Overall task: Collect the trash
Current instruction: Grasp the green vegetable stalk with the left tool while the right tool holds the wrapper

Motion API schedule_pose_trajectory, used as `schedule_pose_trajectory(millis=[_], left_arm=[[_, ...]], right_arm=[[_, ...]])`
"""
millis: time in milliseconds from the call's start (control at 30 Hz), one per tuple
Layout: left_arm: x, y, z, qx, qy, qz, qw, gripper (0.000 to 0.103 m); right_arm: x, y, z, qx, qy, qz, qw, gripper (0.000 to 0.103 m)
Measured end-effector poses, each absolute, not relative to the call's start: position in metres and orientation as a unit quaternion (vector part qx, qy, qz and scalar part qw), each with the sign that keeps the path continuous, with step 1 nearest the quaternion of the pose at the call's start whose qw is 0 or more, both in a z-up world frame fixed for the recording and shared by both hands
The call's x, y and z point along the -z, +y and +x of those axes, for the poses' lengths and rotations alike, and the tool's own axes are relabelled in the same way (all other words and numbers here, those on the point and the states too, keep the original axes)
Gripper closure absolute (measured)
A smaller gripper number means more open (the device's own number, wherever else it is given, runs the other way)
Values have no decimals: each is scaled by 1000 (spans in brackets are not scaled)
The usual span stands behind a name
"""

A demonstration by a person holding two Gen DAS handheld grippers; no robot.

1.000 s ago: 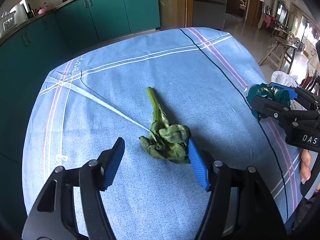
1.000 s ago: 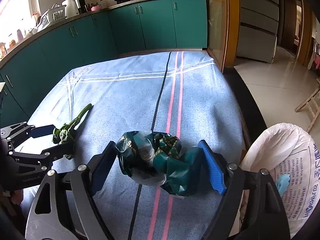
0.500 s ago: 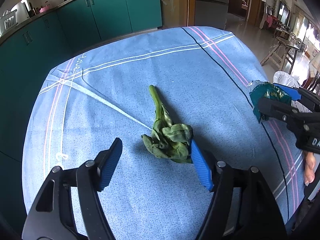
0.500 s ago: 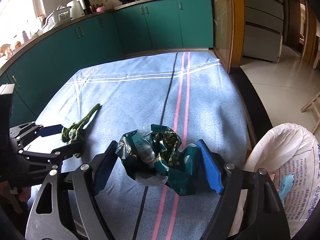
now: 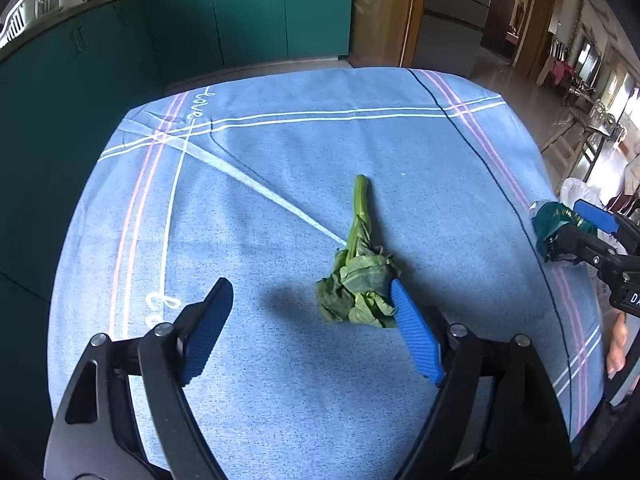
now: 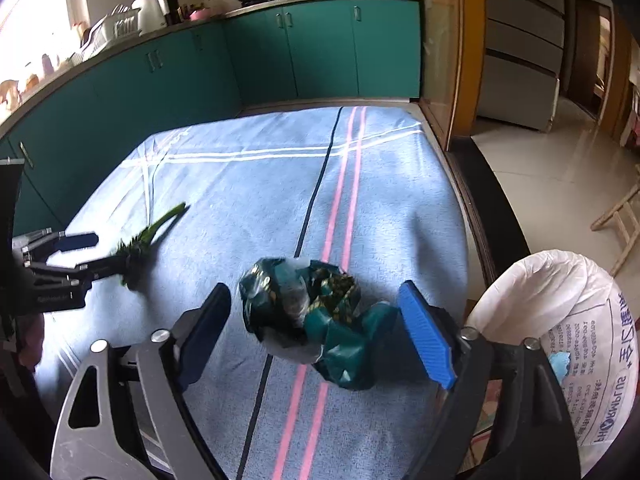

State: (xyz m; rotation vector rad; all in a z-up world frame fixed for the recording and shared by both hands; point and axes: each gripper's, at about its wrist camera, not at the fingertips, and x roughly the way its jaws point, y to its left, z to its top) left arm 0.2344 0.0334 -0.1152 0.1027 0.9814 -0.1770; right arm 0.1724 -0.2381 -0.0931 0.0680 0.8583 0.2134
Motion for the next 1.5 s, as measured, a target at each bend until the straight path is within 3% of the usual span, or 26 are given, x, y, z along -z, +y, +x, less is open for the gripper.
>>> schedule_pose_trajectory(millis=[200, 433, 467, 533, 667, 933, 1167, 1200, 1267, 1333, 1500], left_arm=[[119, 19, 233, 85, 467, 73, 877, 23], [122, 7, 228, 101, 469, 84, 874, 52], [121, 6, 227, 108, 466, 86, 874, 60], [119, 4, 226, 112, 461, 91, 876, 67], [116, -2, 220, 119, 447, 102, 881, 72], [101, 1, 214, 128, 414, 83, 897, 82], [102, 1, 215, 146, 424, 70, 891, 78], [104, 1, 216, 146, 428, 69, 889, 73], [108, 0, 217, 143, 432, 73, 887, 47], [108, -2, 218, 139, 427, 79, 890, 42], [115, -6, 224, 122, 439, 85, 886, 40]], right_arm=[[101, -231, 182, -95, 427, 41, 898, 16], [114, -218, 188, -87, 443, 22, 892, 17], [114, -217, 188, -90, 443, 21, 892, 22], [115, -216, 188, -95, 443, 22, 891, 29], [113, -216, 186, -102, 440, 21, 892, 37], [107, -219, 182, -105, 430, 29, 896, 38], [107, -222, 181, -103, 432, 31, 896, 38], [107, -221, 182, -103, 432, 31, 896, 38], [107, -221, 182, -104, 432, 32, 895, 38], [107, -221, 183, -105, 433, 31, 895, 38], [109, -220, 185, -104, 436, 30, 894, 38]])
